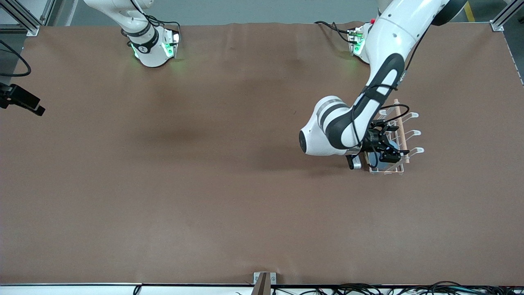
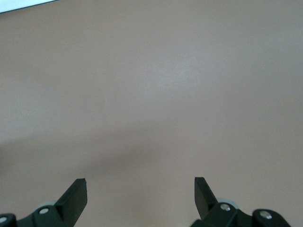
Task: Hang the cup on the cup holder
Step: 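Lower the cup onto the white rack hook with the left gripper, then open the left gripper and lift it away from the cup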
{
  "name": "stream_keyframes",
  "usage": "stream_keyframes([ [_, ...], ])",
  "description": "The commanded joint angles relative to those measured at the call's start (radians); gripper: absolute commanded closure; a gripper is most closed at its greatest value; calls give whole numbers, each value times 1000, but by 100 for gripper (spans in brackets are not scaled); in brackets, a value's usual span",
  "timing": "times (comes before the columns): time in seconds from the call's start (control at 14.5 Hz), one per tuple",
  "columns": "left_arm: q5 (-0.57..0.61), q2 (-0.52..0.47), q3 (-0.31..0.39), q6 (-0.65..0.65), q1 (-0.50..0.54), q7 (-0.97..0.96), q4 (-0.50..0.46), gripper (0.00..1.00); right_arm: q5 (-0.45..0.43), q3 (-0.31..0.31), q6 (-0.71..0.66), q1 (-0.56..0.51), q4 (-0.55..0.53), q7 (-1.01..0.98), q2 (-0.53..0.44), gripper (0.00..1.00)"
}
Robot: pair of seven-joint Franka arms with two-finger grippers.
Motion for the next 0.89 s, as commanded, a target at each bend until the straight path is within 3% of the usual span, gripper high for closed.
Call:
stream_keyframes([
  [0.0, -86, -64, -6, -4, 32, -81, 44, 0, -8, -6, -10, 6, 9, 11, 0, 0],
  [0.21, -166, -121, -14, 19, 72, -110, 52, 0, -8, -6, -5, 5, 11, 6, 0, 0],
  [0.34, -236, -187, -3, 108, 87, -144, 54, 0, -6, -6, -5, 3, 11, 6, 0, 0],
  [0.69, -614, -328, 5, 281, 250, -510, 124, 0, -6, -6, -7, 6, 11, 9, 0, 0],
  [0.83, -741, -397, 88, 365, 248, -537, 124, 0, -6, -6, -5, 3, 11, 8, 0, 0],
])
